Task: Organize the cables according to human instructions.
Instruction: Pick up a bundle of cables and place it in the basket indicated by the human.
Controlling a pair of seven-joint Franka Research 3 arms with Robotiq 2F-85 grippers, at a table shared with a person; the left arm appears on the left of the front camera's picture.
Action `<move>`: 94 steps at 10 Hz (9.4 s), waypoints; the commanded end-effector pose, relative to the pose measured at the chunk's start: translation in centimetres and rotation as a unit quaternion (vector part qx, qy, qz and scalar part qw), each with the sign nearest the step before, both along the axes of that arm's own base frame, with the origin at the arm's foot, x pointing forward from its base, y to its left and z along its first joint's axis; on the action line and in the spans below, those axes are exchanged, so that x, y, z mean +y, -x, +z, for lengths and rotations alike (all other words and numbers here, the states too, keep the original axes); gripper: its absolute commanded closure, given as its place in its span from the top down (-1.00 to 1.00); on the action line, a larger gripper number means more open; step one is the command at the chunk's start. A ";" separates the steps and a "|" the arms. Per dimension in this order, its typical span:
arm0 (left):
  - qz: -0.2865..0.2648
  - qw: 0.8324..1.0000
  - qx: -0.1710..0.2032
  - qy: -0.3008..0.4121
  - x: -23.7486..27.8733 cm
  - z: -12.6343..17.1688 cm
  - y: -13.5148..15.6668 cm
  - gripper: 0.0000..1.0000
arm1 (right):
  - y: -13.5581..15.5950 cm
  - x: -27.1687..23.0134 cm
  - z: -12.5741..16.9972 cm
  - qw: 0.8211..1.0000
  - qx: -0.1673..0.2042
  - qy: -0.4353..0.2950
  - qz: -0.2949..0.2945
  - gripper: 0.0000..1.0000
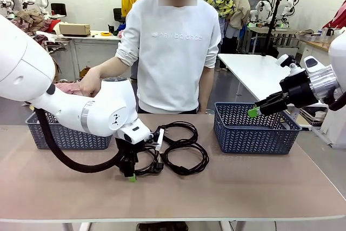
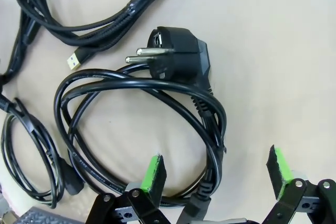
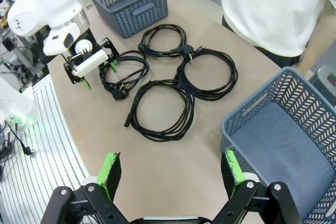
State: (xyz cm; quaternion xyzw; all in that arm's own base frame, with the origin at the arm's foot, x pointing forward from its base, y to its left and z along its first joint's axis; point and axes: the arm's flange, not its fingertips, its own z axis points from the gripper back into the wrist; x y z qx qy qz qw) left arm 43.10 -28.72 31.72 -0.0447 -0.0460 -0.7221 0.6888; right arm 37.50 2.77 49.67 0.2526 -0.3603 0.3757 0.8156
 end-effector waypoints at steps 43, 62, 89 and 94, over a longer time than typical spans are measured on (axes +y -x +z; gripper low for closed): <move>0.202 0.972 -0.113 -0.039 19.2 15.2 -14.2 -1.00 | -0.3 0.0 -0.1 1.000 -0.013 -0.009 0.009 1.00; 0.246 0.964 -0.095 -0.024 19.6 14.3 -14.4 1.00 | -0.3 0.0 -0.1 1.000 -0.013 -0.009 0.009 1.00; 0.154 0.980 -0.026 0.123 12.9 13.9 6.2 1.00 | -0.3 0.0 -0.1 1.000 -0.013 -0.009 0.009 1.00; 0.154 0.980 -0.026 0.123 12.9 13.9 6.2 1.00 | -0.3 0.0 -0.1 1.000 -0.013 -0.009 0.009 1.00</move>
